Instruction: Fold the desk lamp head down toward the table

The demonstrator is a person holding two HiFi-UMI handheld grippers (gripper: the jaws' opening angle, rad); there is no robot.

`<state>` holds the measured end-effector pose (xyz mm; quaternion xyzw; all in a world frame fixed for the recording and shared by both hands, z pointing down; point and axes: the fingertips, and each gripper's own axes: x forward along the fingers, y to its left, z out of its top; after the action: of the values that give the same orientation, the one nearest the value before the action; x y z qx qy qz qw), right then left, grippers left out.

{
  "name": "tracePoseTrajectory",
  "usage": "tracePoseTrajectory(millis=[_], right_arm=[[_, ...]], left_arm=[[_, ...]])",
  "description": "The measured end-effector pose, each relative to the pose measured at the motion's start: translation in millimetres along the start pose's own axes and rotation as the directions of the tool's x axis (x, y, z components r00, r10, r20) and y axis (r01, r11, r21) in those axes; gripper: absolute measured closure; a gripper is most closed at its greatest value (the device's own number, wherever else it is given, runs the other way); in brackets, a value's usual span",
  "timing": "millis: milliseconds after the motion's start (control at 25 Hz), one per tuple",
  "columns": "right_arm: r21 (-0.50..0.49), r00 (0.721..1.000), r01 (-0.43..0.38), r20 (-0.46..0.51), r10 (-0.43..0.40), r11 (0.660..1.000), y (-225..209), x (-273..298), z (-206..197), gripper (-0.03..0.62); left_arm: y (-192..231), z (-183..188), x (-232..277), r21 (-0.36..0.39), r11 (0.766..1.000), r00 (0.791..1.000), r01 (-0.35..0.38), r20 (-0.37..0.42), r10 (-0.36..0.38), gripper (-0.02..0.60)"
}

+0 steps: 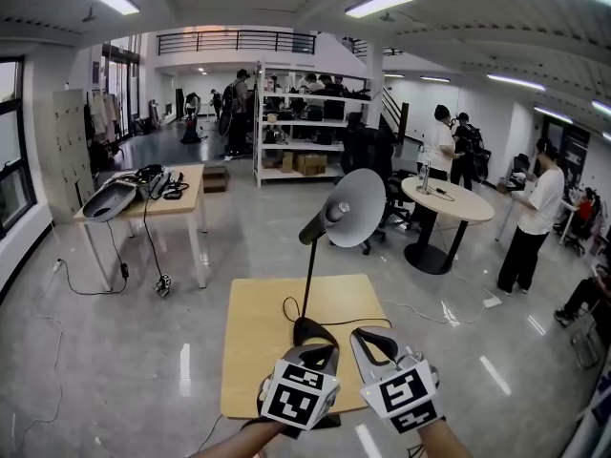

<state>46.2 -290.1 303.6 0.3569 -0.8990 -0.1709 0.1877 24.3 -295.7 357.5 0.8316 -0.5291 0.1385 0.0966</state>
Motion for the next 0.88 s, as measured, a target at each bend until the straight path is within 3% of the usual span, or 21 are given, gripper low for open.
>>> tracePoseTrajectory(millis=[440,880], right_arm=[[-0.278,0.998,0.061,0.033,-0.054,0.959,-73,59,52,0.578],[-0.474,0.987,0.159,0.098,-0.127,0.866,-141,104,114,0.569]], left_arm=[[48,45,57,0.001,0.998,0.998,0.061,0.033,-0.061,0.561],[93,79,95,0.038,0.997,0.996,0.064,0.061,-0.066,0.561]])
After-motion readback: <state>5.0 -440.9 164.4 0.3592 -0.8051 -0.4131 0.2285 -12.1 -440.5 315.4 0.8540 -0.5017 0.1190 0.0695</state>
